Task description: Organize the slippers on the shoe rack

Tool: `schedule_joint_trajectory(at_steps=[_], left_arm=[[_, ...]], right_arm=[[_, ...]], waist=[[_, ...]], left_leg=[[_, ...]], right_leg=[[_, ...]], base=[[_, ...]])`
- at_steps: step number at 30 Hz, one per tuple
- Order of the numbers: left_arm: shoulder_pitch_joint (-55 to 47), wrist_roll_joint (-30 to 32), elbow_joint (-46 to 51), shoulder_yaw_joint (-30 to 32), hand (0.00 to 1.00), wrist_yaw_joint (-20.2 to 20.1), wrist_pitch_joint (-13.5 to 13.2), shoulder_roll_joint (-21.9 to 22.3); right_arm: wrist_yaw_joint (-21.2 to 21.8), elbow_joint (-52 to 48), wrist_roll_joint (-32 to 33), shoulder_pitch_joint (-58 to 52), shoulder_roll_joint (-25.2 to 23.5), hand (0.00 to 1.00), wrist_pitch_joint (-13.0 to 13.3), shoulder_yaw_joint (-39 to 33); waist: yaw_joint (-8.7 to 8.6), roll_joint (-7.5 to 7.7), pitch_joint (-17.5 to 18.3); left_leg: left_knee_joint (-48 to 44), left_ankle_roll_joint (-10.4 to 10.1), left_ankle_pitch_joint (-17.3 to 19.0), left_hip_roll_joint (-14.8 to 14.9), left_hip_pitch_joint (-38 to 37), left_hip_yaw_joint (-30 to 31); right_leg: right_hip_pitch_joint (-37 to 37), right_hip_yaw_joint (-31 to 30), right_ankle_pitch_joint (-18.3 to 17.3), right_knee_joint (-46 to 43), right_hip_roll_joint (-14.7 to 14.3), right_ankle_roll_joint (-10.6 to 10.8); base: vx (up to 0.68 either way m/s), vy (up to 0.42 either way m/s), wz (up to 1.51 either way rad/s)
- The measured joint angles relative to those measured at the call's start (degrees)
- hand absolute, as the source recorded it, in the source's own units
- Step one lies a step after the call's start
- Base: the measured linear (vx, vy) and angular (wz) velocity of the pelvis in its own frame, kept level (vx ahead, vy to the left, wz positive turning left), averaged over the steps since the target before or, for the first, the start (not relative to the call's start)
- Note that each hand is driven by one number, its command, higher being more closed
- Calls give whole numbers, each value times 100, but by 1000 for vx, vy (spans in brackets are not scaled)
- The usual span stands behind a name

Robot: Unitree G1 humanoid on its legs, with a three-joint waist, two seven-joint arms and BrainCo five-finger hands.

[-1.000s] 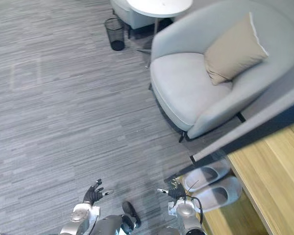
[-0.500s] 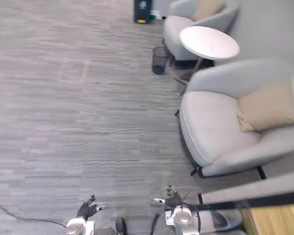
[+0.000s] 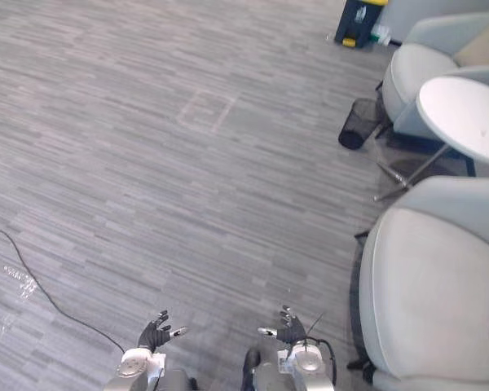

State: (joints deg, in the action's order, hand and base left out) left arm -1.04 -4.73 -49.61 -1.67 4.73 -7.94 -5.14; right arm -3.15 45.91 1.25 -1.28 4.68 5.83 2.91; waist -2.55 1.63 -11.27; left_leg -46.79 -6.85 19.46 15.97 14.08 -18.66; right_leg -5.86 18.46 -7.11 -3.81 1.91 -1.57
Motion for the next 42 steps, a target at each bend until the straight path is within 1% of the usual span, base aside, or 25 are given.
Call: schedule_joint_trajectory(at_steps=[3, 4, 5, 6, 7, 9, 10, 12, 14, 16, 19, 22, 23, 25, 26, 27, 30, 33, 34, 36, 37, 39, 40, 41, 42], left_arm=[[60, -1, 62, 71, 0, 6, -4, -39], [39, -7, 61, 64, 0, 8, -2, -42], [-33, -21, 66, 47, 0, 10, -3, -7], [-35, -47, 47, 41, 0, 14, 6, -55], [-1, -113, 74, 61, 0, 38, -5, -142], [18, -157, 60, 62, 0, 40, 12, -254], [-65, -158, 60, 59, 0, 52, 58, -292], [-175, -158, 58, 52, 0, 57, 105, -308], [-360, -157, 58, 53, 0, 76, 123, -331], [-449, -157, 59, 45, 0, 77, 123, -307], [-367, -157, 59, 53, 0, 72, 118, -294], [-193, -147, 58, 50, 0, 62, 110, -255], [-189, -145, 56, 46, 0, 64, 107, -249], [-242, -95, 8, 54, 0, 60, 105, -199], [-225, -82, -72, 52, 0, 58, 102, -106], [-222, -71, -89, 40, 0, 39, 97, -33], [-270, -47, -150, 58, 0, 11, 114, 46], [-312, -53, -135, 80, 0, 5, 109, 15], [-274, -58, -61, 132, 0, 6, 109, 14], [-234, -61, -33, 174, 0, 5, 101, 23], [-204, -67, 5, 239, 0, 3, 96, 14], [-200, -126, 105, 299, 0, 17, 90, -14], [-211, -160, 114, 294, 0, 20, 89, -14], [-266, -215, 65, 290, 0, 38, 95, -8], [-215, -219, 32, 295, 0, 44, 111, -110]], right_arm=[[-24, 4, -4, 120, -20, 0, 2, 0], [-24, 6, -8, 99, -22, 0, 1, 0], [-25, 2, -13, 35, 38, 0, 10, 0], [-41, 103, -14, 25, -37, 0, -9, -11], [-14, 125, -22, 22, -145, 0, -11, 10], [-16, 127, -32, 85, -250, 0, 1, -3], [2, 165, -56, 81, -307, 0, 0, 0], [12, 275, -86, 93, -315, 0, -9, 2], [51, 282, -118, 35, -345, 0, -16, 12], [74, 276, -123, 13, -350, 0, -16, 20], [82, 243, -125, 41, -331, 0, -11, 69], [80, 245, -125, 135, -258, 0, -16, 74], [80, 246, -126, 93, -231, 0, -25, 73], [82, 215, -126, 12, -136, 0, -28, 69], [84, 225, -126, 39, -35, 0, -38, 58], [84, 241, -125, 31, 16, 0, -45, 18], [82, 273, -115, 5, 36, 0, -98, 25], [67, 283, -108, -3, -33, 0, -105, 16], [65, 292, -99, 13, -21, 0, -107, 6], [48, 308, -99, 76, -9, 0, -107, -5], [35, 358, -100, 206, -34, 0, -110, -40], [15, 491, -117, 342, -68, 0, -108, -48], [7, 502, -118, 338, -53, 0, -105, -46], [-11, 518, -123, 361, -69, 0, -100, -29], [-24, 497, -122, 362, -202, 0, -98, -35]], waist=[[112, 99, -58], [136, 116, -69], [159, 27, -34], [198, 189, -63], [198, 324, -22], [228, 307, -27], [245, 312, -31], [253, 222, -84], [229, 193, -101], [185, 140, -92], [75, 87, -125], [-73, 37, -164], [-86, 84, -154], [-133, 56, -66], [-148, -148, 11], [-149, -281, 93], [-63, -445, -12], [-5, -247, -65], [34, -174, -39], [133, -172, -46], [214, -112, -102], [318, 0, -174], [330, -2, -179], [395, 12, -167], [354, 159, -118]], left_leg=[[1171, 318, -250, 31, 670, -108], [1818, 362, -675, -26, 793, -83], [2577, 487, -1714, -88, 790, 70], [2380, 407, -1780, -265, 824, 144], [2317, 460, -1580, -485, 864, 204], [2180, 561, -1246, -629, 891, 275], [2183, 593, -950, -789, 607, 267], [2301, 661, -750, -874, 217, 244], [2756, 680, -650, -952, -499, 200], [3211, 693, -695, -980, -1075, 154], [3624, 676, -663, -977, -1622, 110], [4017, 539, -593, -987, -2049, 133], [4105, 321, -450, -1071, -2335, 190], [4136, 122, -182, -1048, -2700, 393], [3933, 50, -124, -908, -2655, 517], [2900, -60, -61, -646, -2180, 638], [-311, -562, -579, 153, -1002, 765], [-1130, -207, -395, 332, -347, 324], [-686, -35, -294, 239, 67, 68], [23, 53, -253, 102, 344, 8], [908, 108, -303, -141, 509, 125], [2877, 37, -986, -606, 516, 742], [3198, 5, -1372, -662, 475, 885], [3317, 205, -2201, -708, 321, 993], [3111, 186, -1963, -820, 374, 946]], right_leg=[[-92, 112, -49, 15, 316, 130], [-209, 180, -120, 12, 415, 348], [-328, 223, -273, 4, 382, 611], [-454, 235, -393, 2, 576, 785], [-440, 302, -310, -90, 768, 796], [-188, 264, -220, -901, 1021, 785], [228, 33, 55, -2150, 1363, 906], [590, -230, 490, -3233, 1562, 761], [1251, -408, 119, -4787, 1559, 617], [1676, -174, -209, -5054, 1363, 597], [2337, 362, -535, -3785, 969, 457], [2423, 512, 326, -809, 421, 492], [2398, 396, 745, -284, 382, 484], [2438, -16, 1273, -751, 369, 42], [2564, 52, 888, -1195, 309, -28], [2552, 238, 515, -1415, 311, -70], [1704, 375, 100, -1169, -48, -225], [698, 344, -176, -624, -158, -266], [462, 286, -129, -364, -157, -175], [308, 180, -120, -218, -161, -164], [128, 15, -123, -81, -120, -158], [-200, -205, -210, 58, 27, -7], [-274, -282, -259, 77, 32, 80], [-452, -534, -389, 122, 76, 317], [-462, -536, -391, 42, 252, 388]], base=[[307, 204, 10], [324, 274, 29], [349, 295, 39], [421, 347, 54], [354, 300, 56], [412, 376, 47], [449, 419, 25], [344, 275, 3], [488, 232, -7], [449, 134, 1], [410, 36, 7], [473, -66, 36], [615, -179, 40], [566, -191, 46], [632, -227, 49], [634, -245, 46], [626, -234, 18], [534, -125, -1], [555, -93, -10], [432, 13, -43], [501, 127, -64], [533, 189, -69], [466, 199, -90], [385, 168, -61], [496, 211, -51]])
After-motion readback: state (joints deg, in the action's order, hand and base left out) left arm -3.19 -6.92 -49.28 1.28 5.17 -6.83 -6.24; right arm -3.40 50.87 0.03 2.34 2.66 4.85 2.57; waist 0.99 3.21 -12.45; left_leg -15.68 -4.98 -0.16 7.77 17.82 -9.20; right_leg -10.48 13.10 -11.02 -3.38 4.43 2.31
